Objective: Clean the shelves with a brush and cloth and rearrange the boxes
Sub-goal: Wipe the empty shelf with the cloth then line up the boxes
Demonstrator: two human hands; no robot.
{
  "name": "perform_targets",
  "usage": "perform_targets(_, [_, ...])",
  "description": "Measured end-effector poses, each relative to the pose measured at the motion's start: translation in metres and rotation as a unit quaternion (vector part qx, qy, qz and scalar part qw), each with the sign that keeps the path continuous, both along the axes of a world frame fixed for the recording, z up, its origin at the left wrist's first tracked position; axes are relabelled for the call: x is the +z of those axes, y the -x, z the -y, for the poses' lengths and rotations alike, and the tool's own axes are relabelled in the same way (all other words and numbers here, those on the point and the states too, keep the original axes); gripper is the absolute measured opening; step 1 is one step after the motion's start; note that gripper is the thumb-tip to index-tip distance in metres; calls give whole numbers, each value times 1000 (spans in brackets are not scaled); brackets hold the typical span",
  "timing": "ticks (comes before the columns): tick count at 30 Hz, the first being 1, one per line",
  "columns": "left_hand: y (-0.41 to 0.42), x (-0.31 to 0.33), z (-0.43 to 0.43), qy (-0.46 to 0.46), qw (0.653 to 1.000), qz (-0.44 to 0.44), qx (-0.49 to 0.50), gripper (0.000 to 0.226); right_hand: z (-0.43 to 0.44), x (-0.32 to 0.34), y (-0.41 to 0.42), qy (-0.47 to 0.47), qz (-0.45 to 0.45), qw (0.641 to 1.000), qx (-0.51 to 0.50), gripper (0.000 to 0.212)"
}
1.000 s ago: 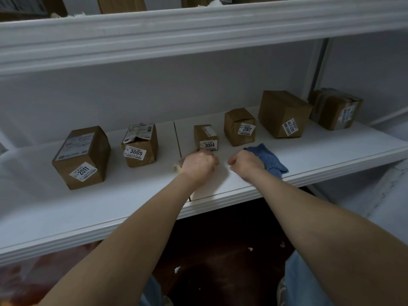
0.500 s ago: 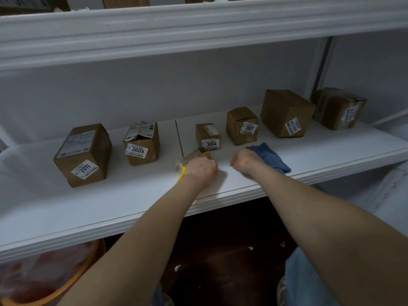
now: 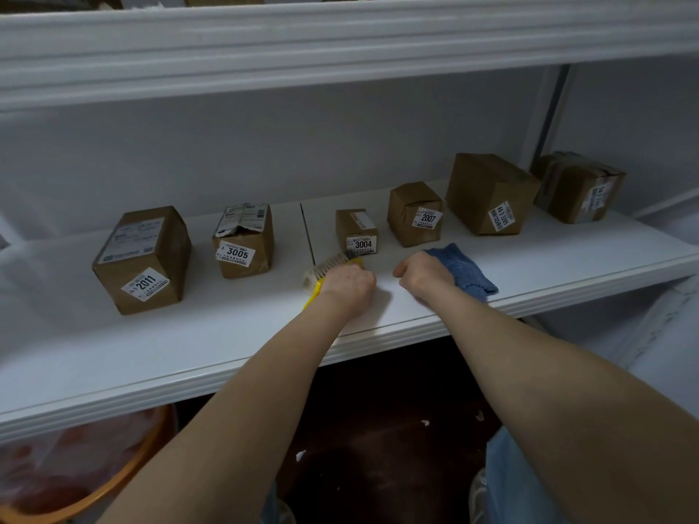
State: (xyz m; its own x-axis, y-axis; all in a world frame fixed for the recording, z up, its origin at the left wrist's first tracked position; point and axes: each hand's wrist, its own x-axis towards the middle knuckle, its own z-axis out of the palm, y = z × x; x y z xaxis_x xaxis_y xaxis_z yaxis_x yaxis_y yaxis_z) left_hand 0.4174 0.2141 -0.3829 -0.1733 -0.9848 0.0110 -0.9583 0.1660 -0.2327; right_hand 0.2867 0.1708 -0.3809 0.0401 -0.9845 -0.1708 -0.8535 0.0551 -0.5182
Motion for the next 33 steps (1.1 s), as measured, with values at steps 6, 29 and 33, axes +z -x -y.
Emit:
perform_targets(6, [2,-1,-2,8,1000,9,4,30,2,0,-4,-20,-34,999,22,37])
perform_targets(29, [2,-1,-1,13,1000,23,-6,29,6,0,0,-10,-16,999,28,32])
perform_targets(33, [1,-1,-1,10,1000,23,-5,29,6,-3,-3,-14,-49,997,53,32])
